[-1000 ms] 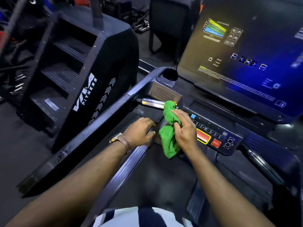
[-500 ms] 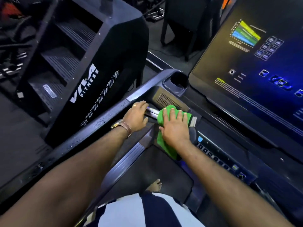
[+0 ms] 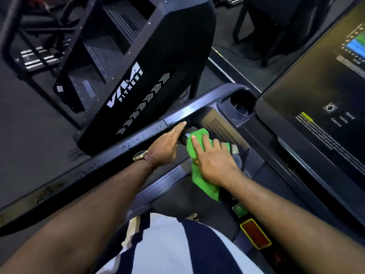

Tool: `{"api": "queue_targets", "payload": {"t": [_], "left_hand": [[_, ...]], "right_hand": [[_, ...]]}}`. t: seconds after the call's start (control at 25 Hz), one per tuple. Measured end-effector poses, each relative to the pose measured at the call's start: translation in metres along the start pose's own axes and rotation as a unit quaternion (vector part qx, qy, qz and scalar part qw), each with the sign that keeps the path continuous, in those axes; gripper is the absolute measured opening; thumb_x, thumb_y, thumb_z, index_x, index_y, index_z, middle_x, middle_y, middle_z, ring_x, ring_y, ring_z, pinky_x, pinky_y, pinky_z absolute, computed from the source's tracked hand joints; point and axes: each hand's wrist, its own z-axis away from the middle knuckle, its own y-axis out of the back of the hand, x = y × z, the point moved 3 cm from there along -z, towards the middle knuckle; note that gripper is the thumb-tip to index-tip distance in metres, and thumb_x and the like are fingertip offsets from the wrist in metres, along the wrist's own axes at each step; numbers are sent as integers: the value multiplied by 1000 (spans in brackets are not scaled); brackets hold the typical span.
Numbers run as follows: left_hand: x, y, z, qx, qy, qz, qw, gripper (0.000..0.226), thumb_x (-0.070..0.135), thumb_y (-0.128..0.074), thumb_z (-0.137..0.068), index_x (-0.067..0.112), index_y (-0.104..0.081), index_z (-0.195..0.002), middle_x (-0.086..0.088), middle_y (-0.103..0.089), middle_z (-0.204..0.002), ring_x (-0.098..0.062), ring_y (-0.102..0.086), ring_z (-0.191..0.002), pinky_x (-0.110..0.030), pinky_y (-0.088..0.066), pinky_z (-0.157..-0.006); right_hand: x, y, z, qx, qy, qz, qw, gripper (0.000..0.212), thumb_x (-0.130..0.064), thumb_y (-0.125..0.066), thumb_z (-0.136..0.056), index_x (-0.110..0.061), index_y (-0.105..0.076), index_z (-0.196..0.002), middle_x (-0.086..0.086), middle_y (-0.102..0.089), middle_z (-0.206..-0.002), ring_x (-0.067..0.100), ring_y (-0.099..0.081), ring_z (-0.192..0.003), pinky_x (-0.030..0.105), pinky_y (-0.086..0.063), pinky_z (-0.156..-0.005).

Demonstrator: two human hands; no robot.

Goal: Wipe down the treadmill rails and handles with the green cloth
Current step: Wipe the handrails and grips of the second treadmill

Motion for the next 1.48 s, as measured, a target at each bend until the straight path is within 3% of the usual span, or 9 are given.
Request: {"api": "queue_targets", "payload": {"t": [0.16, 0.32, 0.44, 0.68, 0.88, 1.04, 1.24, 1.4, 1.48], "left_hand": [[-1, 2, 1, 10, 9, 37, 999, 90, -10, -40, -68, 10, -11, -151, -7, -25, -156, -16, -44, -133, -30, -49, -93], [-3, 3, 4, -17, -31, 22, 999, 93, -12, -46, -62, -1, -14, -149, -15, -20, -156, -22, -26, -143, -21, -26, -112], [-6, 4, 11, 18, -35, 10, 999, 87, -14, -49, -62, -3, -25, -145, -17, -29, -152, -24, -29, -141, -27, -30, -111], [-15, 16, 19, 52, -61, -4, 997, 73, -15, -55, -64, -6, -43, -136, -20, -44, -141, -31, -43, -132, -34, -35, -109], [-14, 35, -11, 26, -133, -148, 980, 47, 14, -62, -70, 4, -57, -116, -17, -52, -127, -35, -47, -122, -41, -36, -107], [-37, 45, -22, -21, -102, -165, 981, 52, 16, -48, -78, 4, -48, -128, -18, -43, -138, -36, -38, -131, -41, -31, -112], [-33, 40, -21, -59, -97, -232, 966, 65, 14, -57, -77, 2, -38, -138, -21, -34, -146, -39, -33, -135, -44, -29, -112], [-35, 40, -20, -81, -89, -261, 958, 65, 19, -52, -83, 2, -31, -142, -21, -29, -150, -39, -28, -137, -45, -27, -113], [-32, 41, -18, -82, -89, -261, 958, 65, 19, -49, -84, 2, -29, -143, -21, -27, -150, -40, -27, -138, -45, -26, -114]], "right_hand": [[-8, -8, 0, 42, 2, 91, 995, 68, -34, -9, -89, -15, -13, -154, 28, -34, -144, 37, -51, -97, 46, -42, -79], [-48, -6, -41, 64, -64, 129, 987, 62, -20, -32, -91, 1, -21, -148, 29, -41, -133, 36, -50, -91, 47, -41, -76], [-43, -6, -40, 57, -88, 104, 989, 62, -25, -42, -91, -3, -28, -147, 25, -47, -127, 34, -50, -89, 46, -41, -74], [-9, 2, -25, -19, -160, -10, 987, 66, -65, -32, -94, -16, -37, -139, 11, -57, -125, 38, -57, -105, 49, -44, -84], [0, 14, -97, -143, -146, -258, 944, 63, -66, -26, -95, -23, -48, -135, 13, -58, -136, 33, -54, -124, 44, -44, -101], [-25, 1, -70, -43, -121, -25, 991, 59, -58, -40, -93, -20, -38, -138, 14, -56, -127, 37, -57, -106, 47, -45, -85], [-60, -5, -54, 26, -167, 159, 973, 43, -21, -40, -92, -7, -43, -132, 22, -53, -109, 33, -53, -87, 46, -43, -77], [-34, 10, -102, -58, -163, -86, 981, 47, -55, -47, -86, -17, -54, -113, 9, -64, -111, 35, -63, -98, 44, -48, -80], [-9, 14, -101, -97, -187, -294, 932, 47, -62, -48, -85, -23, -62, -107, 8, -69, -110, 32, -65, -102, 42, -52, -85]]}}
